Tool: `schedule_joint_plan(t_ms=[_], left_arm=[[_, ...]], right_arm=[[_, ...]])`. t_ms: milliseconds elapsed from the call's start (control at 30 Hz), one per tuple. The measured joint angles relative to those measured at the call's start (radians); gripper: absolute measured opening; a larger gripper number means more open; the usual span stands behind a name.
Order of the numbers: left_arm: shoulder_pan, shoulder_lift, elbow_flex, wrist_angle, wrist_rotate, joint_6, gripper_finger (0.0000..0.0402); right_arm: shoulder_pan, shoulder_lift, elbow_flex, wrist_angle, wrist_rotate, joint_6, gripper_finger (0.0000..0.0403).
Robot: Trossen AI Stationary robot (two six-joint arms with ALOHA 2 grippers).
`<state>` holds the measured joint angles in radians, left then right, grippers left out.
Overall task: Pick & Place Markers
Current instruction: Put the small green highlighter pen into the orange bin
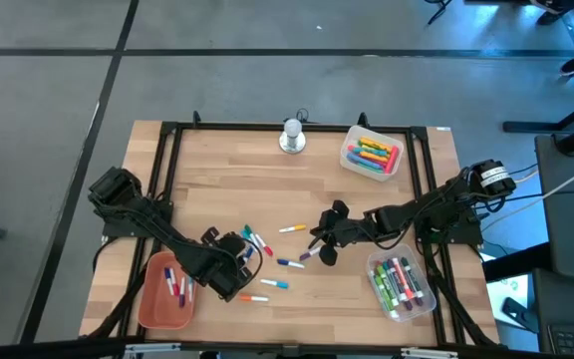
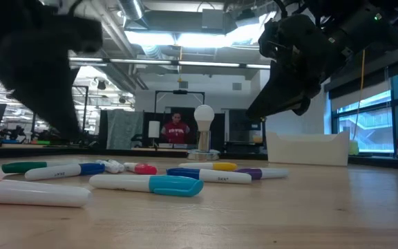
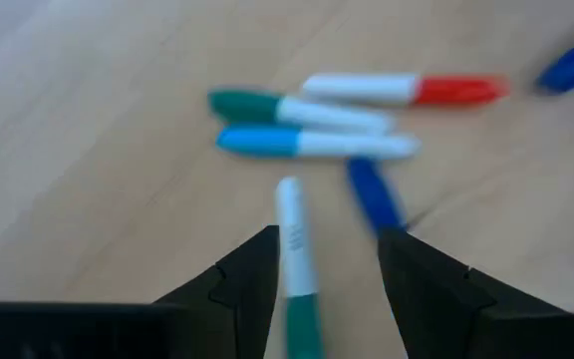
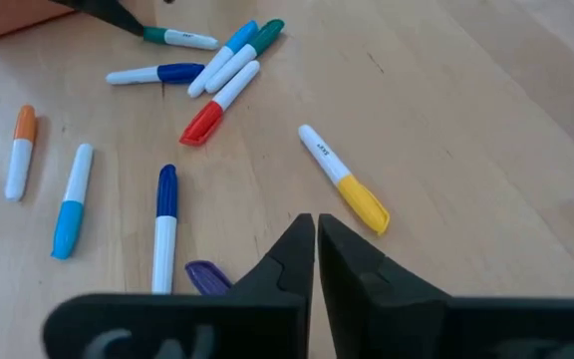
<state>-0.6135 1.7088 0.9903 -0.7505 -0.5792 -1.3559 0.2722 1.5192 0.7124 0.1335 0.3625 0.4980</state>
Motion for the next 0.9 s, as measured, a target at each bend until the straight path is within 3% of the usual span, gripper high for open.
schedule_joint_plan(t_ms=[200,433,633,767,900], left_arm=[[0.024,0.0,-0.104,0.043,0.06,-0.064,0.0157],[0.053,-0.008,-0.191,0.224,0.107,0.003,0.0132],[0.057,-0.005,-0.196,0.167,0.111,-0.068,0.0085],[0.057,-0.004,-0.195,0.157,0.067,0.01,0.0052],[0.097,-0.034,-0.154,0.033,0.123,0.094,0.0041]], right_arm=[[0.0,0.0,0.0,0.0,0.0,-0.001,0.002],[0.0,0.0,0.0,0.0,0.0,-0.001,0.002],[0.0,0.0,0.0,-0.003,0.0,0.01,0.002],[0.0,0.0,0.0,-0.004,0.001,0.01,0.002],[0.0,0.0,0.0,-0.004,0.001,0.011,0.002]])
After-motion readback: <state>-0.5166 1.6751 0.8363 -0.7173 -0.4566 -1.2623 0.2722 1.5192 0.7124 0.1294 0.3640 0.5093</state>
